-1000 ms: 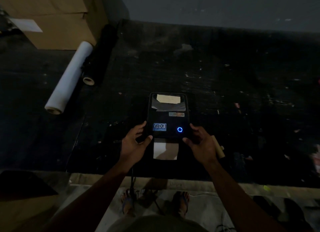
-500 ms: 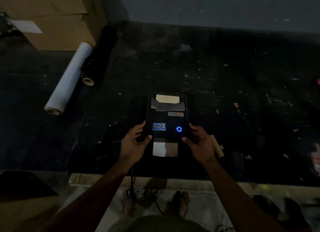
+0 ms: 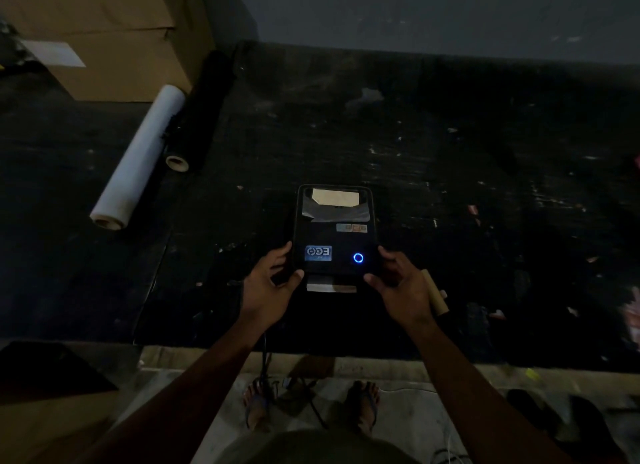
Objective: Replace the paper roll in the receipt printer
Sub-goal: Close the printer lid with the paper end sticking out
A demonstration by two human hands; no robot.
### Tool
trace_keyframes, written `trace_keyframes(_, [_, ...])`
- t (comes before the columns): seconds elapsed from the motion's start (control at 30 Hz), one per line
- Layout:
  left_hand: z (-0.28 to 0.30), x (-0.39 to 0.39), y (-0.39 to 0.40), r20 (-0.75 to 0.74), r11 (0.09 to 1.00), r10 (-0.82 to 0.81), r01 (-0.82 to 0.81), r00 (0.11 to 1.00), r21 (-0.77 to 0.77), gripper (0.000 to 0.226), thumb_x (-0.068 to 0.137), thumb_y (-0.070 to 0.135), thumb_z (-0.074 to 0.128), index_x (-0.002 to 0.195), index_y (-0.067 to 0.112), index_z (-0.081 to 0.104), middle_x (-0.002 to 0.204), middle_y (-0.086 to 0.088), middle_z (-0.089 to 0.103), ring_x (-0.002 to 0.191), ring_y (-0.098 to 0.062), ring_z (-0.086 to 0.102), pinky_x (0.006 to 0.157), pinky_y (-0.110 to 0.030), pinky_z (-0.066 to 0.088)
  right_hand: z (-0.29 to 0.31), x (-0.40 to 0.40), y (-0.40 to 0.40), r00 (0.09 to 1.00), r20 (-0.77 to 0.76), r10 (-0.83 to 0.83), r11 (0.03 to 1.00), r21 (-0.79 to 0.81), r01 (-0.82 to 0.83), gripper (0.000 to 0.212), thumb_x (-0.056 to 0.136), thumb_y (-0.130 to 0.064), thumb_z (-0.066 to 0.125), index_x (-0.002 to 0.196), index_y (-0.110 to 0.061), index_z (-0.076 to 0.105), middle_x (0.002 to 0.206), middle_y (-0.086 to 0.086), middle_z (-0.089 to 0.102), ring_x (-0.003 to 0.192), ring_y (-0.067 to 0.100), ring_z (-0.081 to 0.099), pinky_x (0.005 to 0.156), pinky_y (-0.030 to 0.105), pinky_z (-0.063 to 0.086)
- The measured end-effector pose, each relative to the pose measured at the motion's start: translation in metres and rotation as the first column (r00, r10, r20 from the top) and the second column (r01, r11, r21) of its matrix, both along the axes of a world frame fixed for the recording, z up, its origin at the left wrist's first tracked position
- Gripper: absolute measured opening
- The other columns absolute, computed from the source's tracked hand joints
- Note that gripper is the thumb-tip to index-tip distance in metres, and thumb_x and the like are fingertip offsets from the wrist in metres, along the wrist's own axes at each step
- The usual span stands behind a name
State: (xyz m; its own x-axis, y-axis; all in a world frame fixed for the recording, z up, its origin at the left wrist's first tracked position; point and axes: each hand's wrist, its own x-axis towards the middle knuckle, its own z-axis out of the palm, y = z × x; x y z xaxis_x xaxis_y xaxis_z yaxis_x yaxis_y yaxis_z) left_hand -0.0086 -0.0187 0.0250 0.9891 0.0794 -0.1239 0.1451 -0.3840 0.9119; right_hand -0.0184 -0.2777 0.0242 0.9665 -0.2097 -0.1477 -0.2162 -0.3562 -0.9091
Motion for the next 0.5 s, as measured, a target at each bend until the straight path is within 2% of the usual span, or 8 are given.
trace_keyframes(0.17, [0.0002,-0.0006,0.0001,0.002,1.000,-0.002,0.002,1.000,0.007,0.060,0.087,0.016,0.078,0.142,0.029,0.056,0.126,0.005,0.066,0.108,0.008,0.059,0.083,0.003,0.043,0.0020,0.0003,0.0014,1.000,0.008,0.000,1.000,-0.014,0.000,0.062,0.075,-0.010,0.086,0.130,-0.027,0.061,0.113,-0.017,0.066,0.107,-0.004,0.064,0.103,0.037,0.053])
trace_keyframes(0.23, [-0.0006,-0.0002,0.0005,-0.012,1.000,-0.013,0.014,1.000,0.007,0.061,0.088,0.018,0.078,0.142,0.031,0.055,0.129,0.004,0.065,0.113,0.001,0.061,0.083,0.002,0.044,0.0018,0.0005,0.0015,1.000,0.013,0.002,1.000,-0.021,-0.002,0.061,0.075,-0.009,0.085,0.129,-0.025,0.061,0.115,-0.015,0.066,0.107,-0.004,0.063,0.104,0.037,0.053])
trace_keyframes(0.33, [-0.0029,0.0002,0.0013,-0.021,1.000,-0.010,0.010,1.000,-0.008,0.062,0.088,0.019,0.078,0.144,0.032,0.055,0.134,-0.001,0.065,0.122,-0.012,0.062,0.092,-0.009,0.046,-0.0001,0.0008,0.0001,1.000,0.015,0.000,1.000,-0.003,0.000,0.060,0.076,-0.007,0.085,0.129,-0.020,0.061,0.124,-0.004,0.068,0.111,0.005,0.065,0.105,0.041,0.052])
trace_keyframes(0.5, [-0.0038,0.0005,0.0010,-0.025,1.000,-0.011,0.011,1.000,-0.010,0.062,0.087,0.022,0.078,0.142,0.036,0.054,0.134,-0.001,0.066,0.123,-0.013,0.063,0.102,-0.028,0.052,0.0032,0.0002,0.0019,1.000,0.008,-0.012,1.000,-0.006,0.012,0.061,0.075,-0.007,0.085,0.130,-0.019,0.062,0.121,-0.003,0.068,0.112,0.011,0.066,0.104,0.041,0.053])
